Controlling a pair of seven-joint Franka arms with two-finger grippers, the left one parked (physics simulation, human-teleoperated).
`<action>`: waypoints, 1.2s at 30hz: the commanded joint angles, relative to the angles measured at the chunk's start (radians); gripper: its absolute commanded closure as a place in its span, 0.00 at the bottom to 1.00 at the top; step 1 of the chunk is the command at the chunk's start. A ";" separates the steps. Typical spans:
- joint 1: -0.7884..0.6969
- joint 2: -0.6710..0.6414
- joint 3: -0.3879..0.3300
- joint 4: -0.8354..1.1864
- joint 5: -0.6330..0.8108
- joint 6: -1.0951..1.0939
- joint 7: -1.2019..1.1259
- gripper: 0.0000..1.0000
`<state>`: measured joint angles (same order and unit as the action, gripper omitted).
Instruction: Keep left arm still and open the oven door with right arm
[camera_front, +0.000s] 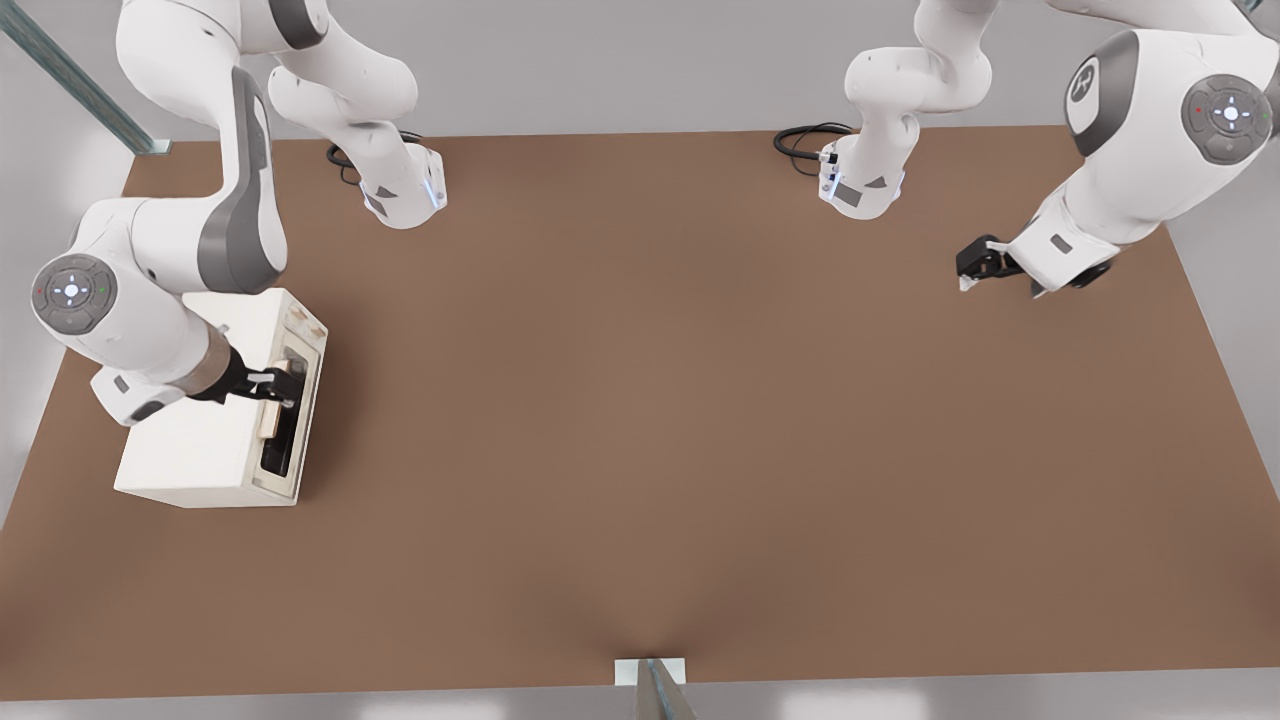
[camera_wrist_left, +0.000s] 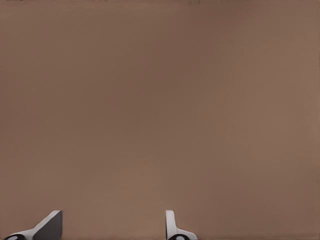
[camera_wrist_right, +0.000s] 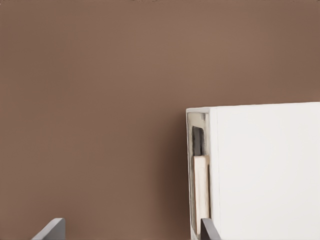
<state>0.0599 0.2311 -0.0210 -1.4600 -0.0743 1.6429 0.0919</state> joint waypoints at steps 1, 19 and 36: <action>0.008 0.010 -0.001 0.000 -0.016 0.045 -0.032 0.00; 0.207 0.225 0.003 -0.276 -0.763 -0.149 0.571 0.79; 0.179 0.234 0.001 -0.408 -0.825 -0.067 0.628 0.79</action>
<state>0.2377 0.4641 -0.0203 -1.8657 -0.8996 1.5628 0.5680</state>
